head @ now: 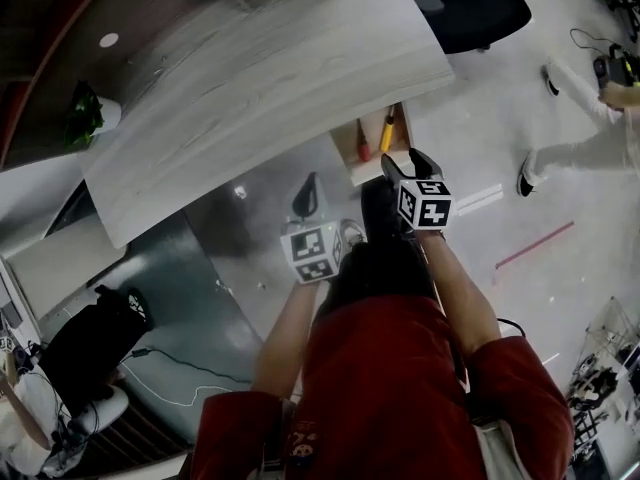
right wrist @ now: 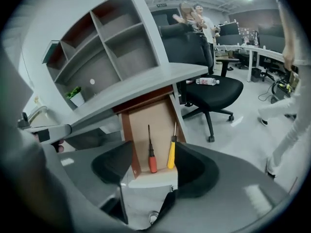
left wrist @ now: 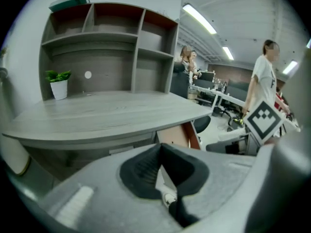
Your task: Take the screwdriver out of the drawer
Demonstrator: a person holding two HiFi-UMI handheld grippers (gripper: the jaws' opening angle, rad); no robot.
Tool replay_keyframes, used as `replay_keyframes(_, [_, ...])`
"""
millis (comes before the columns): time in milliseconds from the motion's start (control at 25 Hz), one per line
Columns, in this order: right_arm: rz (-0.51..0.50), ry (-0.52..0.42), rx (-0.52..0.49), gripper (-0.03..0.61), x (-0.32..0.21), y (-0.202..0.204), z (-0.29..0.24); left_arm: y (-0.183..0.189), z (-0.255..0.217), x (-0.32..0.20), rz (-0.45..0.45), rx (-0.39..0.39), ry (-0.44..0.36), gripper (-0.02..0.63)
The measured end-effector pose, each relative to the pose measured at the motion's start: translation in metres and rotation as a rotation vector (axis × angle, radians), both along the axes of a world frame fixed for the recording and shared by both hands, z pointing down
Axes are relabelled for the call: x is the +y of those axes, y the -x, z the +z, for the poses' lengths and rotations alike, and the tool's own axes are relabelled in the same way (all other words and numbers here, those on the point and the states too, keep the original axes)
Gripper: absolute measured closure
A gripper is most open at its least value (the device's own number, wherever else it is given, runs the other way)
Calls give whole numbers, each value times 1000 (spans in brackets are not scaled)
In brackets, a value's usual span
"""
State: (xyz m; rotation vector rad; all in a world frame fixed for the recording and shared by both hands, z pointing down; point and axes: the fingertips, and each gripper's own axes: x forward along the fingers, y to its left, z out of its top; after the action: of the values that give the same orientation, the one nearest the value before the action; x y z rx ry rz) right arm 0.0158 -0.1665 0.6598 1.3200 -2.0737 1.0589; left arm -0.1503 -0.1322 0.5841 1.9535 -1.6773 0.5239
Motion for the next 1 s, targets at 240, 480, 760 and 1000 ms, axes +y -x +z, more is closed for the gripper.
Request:
replay_keyframes(240, [8,57,2,316,-18,2,52,-6,35,-8,15,-7,54,615])
replay_keyframes(480, [22,97,3,348,-36,3,92,-13,62,-16,37,-14,94,615])
replay_keyframes(760, [44,173,8,348,-54,7,135,-16,83,-23,47,-27,126,615])
replay_keyframes(1000, [54,249,38,350,-60,15,156,-12,94,-25,35,-19,158,615])
